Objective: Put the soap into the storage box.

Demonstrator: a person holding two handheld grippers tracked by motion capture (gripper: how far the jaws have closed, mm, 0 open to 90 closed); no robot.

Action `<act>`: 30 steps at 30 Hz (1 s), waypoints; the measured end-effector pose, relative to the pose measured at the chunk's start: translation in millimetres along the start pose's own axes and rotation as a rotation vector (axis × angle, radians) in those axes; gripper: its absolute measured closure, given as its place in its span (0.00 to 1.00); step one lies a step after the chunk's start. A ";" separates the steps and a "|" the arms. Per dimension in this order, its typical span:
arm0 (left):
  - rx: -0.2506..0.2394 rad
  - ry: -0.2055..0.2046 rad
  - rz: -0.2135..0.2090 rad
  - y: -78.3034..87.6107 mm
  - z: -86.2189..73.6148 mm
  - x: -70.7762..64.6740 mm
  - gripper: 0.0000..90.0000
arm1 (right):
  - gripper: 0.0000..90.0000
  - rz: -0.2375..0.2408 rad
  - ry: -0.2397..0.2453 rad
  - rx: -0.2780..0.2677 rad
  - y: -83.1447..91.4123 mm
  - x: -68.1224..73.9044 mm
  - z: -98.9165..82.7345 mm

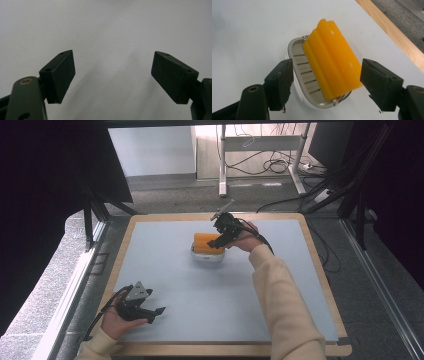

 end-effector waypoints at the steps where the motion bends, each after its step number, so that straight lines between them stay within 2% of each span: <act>1: 0.001 -0.001 0.000 0.1 0.0 0.0 0.22 | 0.30 -0.007 -0.012 -0.012 4.1 1.1 -3.5; 8: 0.000 -0.003 0.005 1.0 0.7 -0.7 0.22 | 0.30 -0.049 -0.085 -0.053 31.4 10.0 -31.0; 16: -0.003 -0.004 0.009 1.6 1.3 -2.4 0.22 | 0.30 -0.084 -0.128 -0.088 62.7 21.5 -63.9; 25: -0.003 -0.003 0.008 1.8 1.5 -2.7 0.22 | 0.30 -0.146 -0.175 -0.116 106.4 46.4 -116.3; 30: -0.001 -0.003 0.007 1.1 1.7 -3.0 0.22 | 0.30 -0.164 -0.197 -0.135 123.0 60.6 -141.9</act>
Point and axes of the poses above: each handheld gripper's, and its own axes: y roughly backward along the jaws, z roughly out of its top, x roughly to its left, the point moved 2 cm from there along -y, roughly forward along the jaws, and after that the axes turned 12 degrees about -x, right-handed, at the moved point
